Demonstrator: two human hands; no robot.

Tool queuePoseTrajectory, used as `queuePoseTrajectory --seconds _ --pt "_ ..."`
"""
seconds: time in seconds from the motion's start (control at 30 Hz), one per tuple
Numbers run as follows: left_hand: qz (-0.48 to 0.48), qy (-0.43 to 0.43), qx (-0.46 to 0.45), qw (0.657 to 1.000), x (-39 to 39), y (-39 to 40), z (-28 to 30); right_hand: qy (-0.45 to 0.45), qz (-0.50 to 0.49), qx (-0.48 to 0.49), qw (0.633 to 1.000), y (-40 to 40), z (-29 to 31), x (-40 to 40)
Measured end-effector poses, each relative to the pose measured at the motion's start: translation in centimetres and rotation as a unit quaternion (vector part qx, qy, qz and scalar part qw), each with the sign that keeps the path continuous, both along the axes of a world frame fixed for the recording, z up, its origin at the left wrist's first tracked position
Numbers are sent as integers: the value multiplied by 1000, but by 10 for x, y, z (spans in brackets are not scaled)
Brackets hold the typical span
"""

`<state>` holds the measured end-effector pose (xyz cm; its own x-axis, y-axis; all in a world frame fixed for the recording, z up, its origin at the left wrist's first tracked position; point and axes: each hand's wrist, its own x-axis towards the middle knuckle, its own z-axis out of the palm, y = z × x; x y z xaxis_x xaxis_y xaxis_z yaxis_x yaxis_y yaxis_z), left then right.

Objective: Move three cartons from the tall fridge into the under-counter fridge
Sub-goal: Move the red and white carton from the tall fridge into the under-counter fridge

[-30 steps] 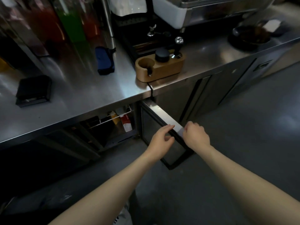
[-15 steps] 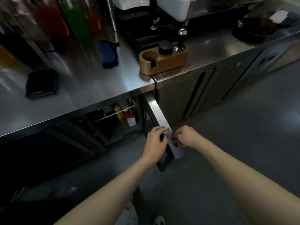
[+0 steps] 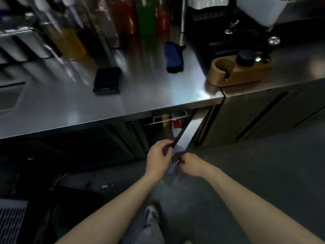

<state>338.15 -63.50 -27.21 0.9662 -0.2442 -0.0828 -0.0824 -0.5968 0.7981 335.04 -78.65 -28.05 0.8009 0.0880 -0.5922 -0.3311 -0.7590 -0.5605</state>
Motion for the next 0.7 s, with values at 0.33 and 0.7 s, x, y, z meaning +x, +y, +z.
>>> queuePoseTrajectory --seconds 0.33,0.7 --pt "167 199 -116 959 51 75 -23 -25 -34 -11 999 66 -33 71" --pt "144 195 -58 968 105 92 -55 -31 -44 -6 999 95 -54 137"
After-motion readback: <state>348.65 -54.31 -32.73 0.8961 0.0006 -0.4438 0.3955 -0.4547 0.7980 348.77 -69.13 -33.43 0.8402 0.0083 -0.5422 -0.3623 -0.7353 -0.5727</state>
